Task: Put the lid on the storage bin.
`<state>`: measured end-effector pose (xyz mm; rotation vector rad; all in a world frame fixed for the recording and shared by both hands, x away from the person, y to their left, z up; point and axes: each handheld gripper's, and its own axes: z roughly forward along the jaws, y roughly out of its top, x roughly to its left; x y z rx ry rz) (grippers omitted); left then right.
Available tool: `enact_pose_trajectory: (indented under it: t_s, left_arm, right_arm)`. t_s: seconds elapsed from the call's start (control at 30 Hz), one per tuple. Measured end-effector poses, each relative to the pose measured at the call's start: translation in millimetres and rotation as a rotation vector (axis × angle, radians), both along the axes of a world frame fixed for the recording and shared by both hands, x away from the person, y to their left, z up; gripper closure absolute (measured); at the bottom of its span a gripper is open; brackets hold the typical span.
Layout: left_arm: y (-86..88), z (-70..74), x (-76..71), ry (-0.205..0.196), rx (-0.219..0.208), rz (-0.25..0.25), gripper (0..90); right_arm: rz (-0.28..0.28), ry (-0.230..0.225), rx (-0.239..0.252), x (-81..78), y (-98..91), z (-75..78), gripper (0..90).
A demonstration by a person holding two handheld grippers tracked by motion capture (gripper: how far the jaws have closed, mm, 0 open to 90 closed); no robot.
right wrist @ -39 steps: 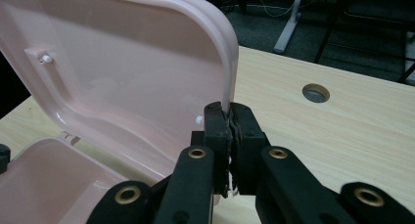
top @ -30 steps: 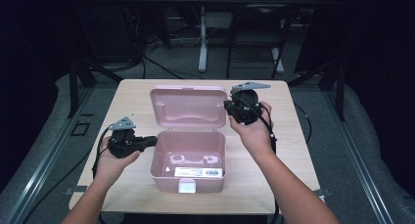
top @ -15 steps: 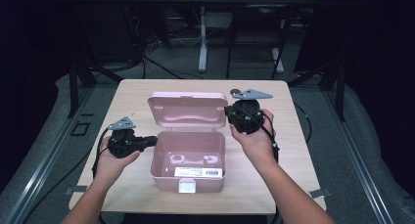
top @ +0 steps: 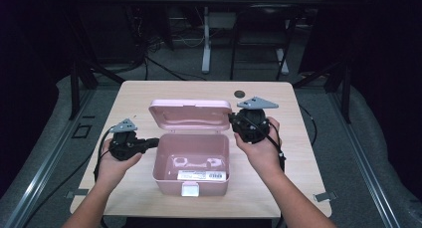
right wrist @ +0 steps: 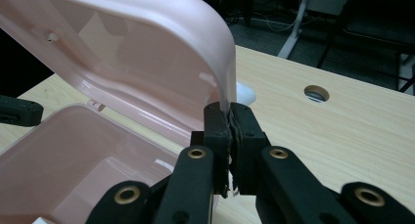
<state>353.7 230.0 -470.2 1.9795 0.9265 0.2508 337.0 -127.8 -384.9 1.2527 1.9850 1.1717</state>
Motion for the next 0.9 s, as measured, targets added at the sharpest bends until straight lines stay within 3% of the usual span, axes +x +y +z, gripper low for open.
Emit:
enact_pose_trajectory:
  t_s: [0.33,0.6,0.9]
  left_arm:
    - [0.5,0.9,0.1,0.003,0.005,-0.002,89.2]
    - [8.1,9.8,-1.8,-0.012,-0.003,0.021,88.3]
    - [13.4,17.1,-3.8,-0.02,-0.005,0.026,81.5]
  right_arm:
    - [0.006,-0.006,0.018,-7.8,-1.0,-2.9,86.1]
    - [0.011,-0.017,0.026,-15.1,-2.0,-6.9,85.7]
    - [0.018,-0.016,0.034,-19.3,-3.3,-9.1,85.1]
